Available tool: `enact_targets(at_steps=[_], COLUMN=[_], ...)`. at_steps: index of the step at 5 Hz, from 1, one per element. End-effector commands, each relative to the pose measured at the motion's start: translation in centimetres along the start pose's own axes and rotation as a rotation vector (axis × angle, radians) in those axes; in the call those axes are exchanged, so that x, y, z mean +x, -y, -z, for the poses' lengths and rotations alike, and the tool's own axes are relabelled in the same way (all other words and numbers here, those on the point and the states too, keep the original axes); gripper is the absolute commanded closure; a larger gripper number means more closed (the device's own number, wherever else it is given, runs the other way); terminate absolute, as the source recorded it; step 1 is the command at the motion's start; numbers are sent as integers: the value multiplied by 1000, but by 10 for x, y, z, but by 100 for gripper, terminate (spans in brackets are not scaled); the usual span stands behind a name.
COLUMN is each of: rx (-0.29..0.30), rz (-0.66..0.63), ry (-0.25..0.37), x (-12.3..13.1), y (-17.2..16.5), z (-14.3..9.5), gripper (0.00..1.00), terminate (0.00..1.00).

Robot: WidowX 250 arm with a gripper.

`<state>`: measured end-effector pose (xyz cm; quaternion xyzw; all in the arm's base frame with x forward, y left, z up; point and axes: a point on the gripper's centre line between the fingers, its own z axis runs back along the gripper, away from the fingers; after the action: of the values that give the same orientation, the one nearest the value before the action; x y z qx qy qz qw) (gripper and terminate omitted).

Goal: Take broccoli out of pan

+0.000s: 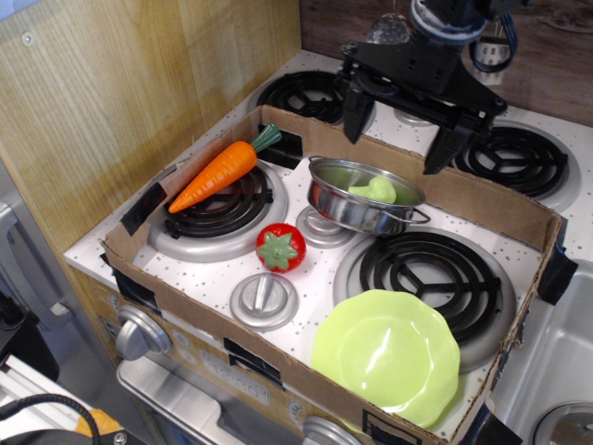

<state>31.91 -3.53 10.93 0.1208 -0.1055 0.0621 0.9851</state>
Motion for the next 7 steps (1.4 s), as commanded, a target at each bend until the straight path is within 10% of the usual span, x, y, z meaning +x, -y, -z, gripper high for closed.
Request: enact_targets(at_steps=[1,7], rx=[-97,-260], rz=[62,74], ry=[30,101], x=[20,20], y=[3,1], z=[13,74], gripper=[0,0], terminate=[0,0])
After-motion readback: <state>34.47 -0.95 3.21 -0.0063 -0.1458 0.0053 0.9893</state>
